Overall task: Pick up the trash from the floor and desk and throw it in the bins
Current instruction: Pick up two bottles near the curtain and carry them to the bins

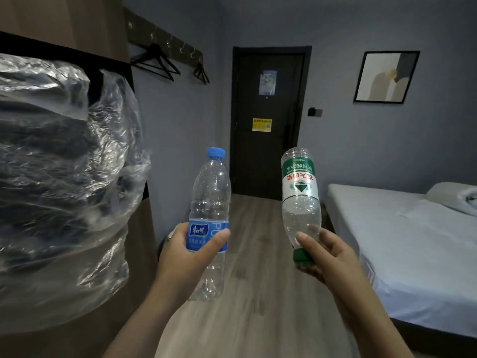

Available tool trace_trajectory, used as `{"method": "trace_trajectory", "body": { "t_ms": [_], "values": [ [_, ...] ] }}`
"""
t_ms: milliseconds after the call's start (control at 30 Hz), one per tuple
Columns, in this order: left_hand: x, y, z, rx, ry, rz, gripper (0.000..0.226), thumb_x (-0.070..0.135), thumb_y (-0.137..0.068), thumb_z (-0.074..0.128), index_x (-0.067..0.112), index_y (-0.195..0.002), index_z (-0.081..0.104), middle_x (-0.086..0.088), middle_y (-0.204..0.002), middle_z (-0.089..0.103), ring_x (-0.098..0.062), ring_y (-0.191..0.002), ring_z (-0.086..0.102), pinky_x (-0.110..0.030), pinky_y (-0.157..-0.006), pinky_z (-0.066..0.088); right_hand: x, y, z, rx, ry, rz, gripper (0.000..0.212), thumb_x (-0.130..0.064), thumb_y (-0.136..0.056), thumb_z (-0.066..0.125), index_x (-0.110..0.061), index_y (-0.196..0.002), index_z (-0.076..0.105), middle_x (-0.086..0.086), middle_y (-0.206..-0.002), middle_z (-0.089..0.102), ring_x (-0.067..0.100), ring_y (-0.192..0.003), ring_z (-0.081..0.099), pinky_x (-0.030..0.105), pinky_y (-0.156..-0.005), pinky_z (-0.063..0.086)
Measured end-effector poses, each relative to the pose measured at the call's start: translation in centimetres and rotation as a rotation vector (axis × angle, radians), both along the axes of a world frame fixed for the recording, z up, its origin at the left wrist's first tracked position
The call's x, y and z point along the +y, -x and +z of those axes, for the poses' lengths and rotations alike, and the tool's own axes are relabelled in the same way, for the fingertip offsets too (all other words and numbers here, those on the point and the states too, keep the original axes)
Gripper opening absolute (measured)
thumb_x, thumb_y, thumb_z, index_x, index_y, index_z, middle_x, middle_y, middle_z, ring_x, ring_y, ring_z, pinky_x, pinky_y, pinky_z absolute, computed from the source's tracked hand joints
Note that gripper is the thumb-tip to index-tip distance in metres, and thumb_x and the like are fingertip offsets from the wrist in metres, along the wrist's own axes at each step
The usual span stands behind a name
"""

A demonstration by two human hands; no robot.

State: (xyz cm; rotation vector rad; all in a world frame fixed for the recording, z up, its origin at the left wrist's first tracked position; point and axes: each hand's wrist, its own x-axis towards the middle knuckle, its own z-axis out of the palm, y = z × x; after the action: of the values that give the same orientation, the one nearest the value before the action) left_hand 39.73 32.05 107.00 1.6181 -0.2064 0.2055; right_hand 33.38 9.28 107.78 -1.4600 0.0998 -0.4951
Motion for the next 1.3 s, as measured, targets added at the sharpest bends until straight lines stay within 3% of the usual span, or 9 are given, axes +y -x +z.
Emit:
{"method": "trace_trajectory", "body": {
  "t_ms": [100, 267, 400, 533, 700, 967, 1067, 1200, 1300],
  "values": [
    [-2.4, -4.6, 0.7, -0.001, 0.006, 0.018, 0.046, 0.065, -0.05, 0.074, 0.042, -0.088, 0.065, 0.005, -0.083, 0.073, -0.016, -0.074, 0.07, -0.039, -0.068, 0.059, -2.7, -5.2, 0.5, -0.015, -0.004, -0.004, 0.025, -0.027, -0.079, 0.071, -0.032, -0.101, 0.061, -0.003, -0.079, 0.073, 0.012, -0.08, 0.072, 0.022, -0.059, 0.057],
    [-4.2, -11.8, 0.3, 0.031, -0.01, 0.061, 0.057, 0.067, -0.048, 0.07, 0.03, -0.092, 0.067, 0.005, -0.085, 0.073, -0.013, -0.075, 0.07, -0.03, -0.066, 0.055, -5.1, -13.3, -0.5, 0.019, 0.005, 0.045, 0.029, -0.025, -0.082, 0.069, -0.034, -0.107, 0.056, -0.021, -0.08, 0.072, 0.004, -0.08, 0.07, 0.019, -0.057, 0.056],
    [-4.8, -18.3, -0.5, 0.058, -0.012, 0.082, 0.049, 0.062, -0.057, 0.08, 0.029, -0.091, 0.066, 0.007, -0.083, 0.073, -0.012, -0.073, 0.07, -0.025, -0.062, 0.052, -5.9, -20.0, -1.4, 0.061, 0.022, 0.056, 0.024, -0.025, -0.083, 0.068, -0.037, -0.099, 0.056, -0.024, -0.077, 0.071, 0.002, -0.077, 0.07, 0.017, -0.056, 0.055],
    [-4.4, -26.0, -1.8, 0.077, -0.028, 0.074, 0.046, 0.059, -0.058, 0.081, 0.027, -0.088, 0.067, 0.006, -0.08, 0.073, -0.014, -0.072, 0.07, -0.024, -0.059, 0.051, -5.1, -27.9, -2.5, 0.081, 0.019, 0.051, 0.021, -0.022, -0.084, 0.068, -0.034, -0.097, 0.057, -0.019, -0.077, 0.072, 0.004, -0.074, 0.071, 0.017, -0.055, 0.055],
    [-2.1, -36.8, -1.9, 0.083, -0.04, 0.087, 0.046, 0.061, -0.057, 0.074, 0.028, -0.088, 0.066, 0.007, -0.079, 0.073, -0.011, -0.068, 0.069, -0.02, -0.056, 0.049, -2.7, -38.4, -2.6, 0.139, 0.016, 0.046, 0.032, -0.022, -0.083, 0.07, -0.021, -0.112, 0.058, -0.011, -0.078, 0.074, 0.011, -0.077, 0.072, 0.022, -0.059, 0.058],
    [-2.1, -51.1, -3.2, 0.144, -0.05, 0.075, 0.046, 0.061, -0.054, 0.071, 0.027, -0.084, 0.066, 0.007, -0.078, 0.073, -0.016, -0.069, 0.069, -0.029, -0.063, 0.053, -2.1, -52.1, -3.7, 0.211, -0.016, 0.009, 0.034, -0.021, -0.082, 0.072, -0.019, -0.114, 0.061, -0.003, -0.087, 0.076, 0.012, -0.083, 0.072, 0.027, -0.069, 0.058],
    [-3.2, -56.2, -4.1, 0.168, -0.045, 0.067, 0.041, 0.058, -0.06, 0.079, 0.028, -0.085, 0.067, 0.005, -0.081, 0.073, -0.017, -0.075, 0.07, -0.034, -0.07, 0.055, -3.3, -57.1, -4.5, 0.223, -0.021, -0.001, 0.024, -0.02, -0.082, 0.071, -0.023, -0.104, 0.062, -0.008, -0.082, 0.076, 0.01, -0.078, 0.072, 0.024, -0.065, 0.059],
    [-6.2, -63.3, -4.9, 0.179, -0.059, 0.08, 0.034, 0.051, -0.068, 0.075, 0.028, -0.09, 0.065, 0.008, -0.08, 0.073, -0.014, -0.074, 0.07, -0.023, -0.061, 0.05, -6.0, -64.3, -5.2, 0.232, -0.044, -0.004, 0.03, -0.022, -0.082, 0.072, -0.019, -0.109, 0.062, -0.004, -0.083, 0.075, 0.012, -0.08, 0.072, 0.021, -0.06, 0.057],
    [-9.3, -68.6, -4.6, 0.174, -0.091, 0.065, 0.037, 0.055, -0.067, 0.077, 0.029, -0.09, 0.065, 0.008, -0.08, 0.073, -0.016, -0.075, 0.071, -0.032, -0.07, 0.056, -8.9, -70.0, -5.3, 0.229, -0.056, 0.009, 0.03, -0.023, -0.082, 0.071, -0.018, -0.111, 0.063, -0.005, -0.085, 0.076, 0.01, -0.08, 0.072, 0.021, -0.06, 0.057]
  ]
}}
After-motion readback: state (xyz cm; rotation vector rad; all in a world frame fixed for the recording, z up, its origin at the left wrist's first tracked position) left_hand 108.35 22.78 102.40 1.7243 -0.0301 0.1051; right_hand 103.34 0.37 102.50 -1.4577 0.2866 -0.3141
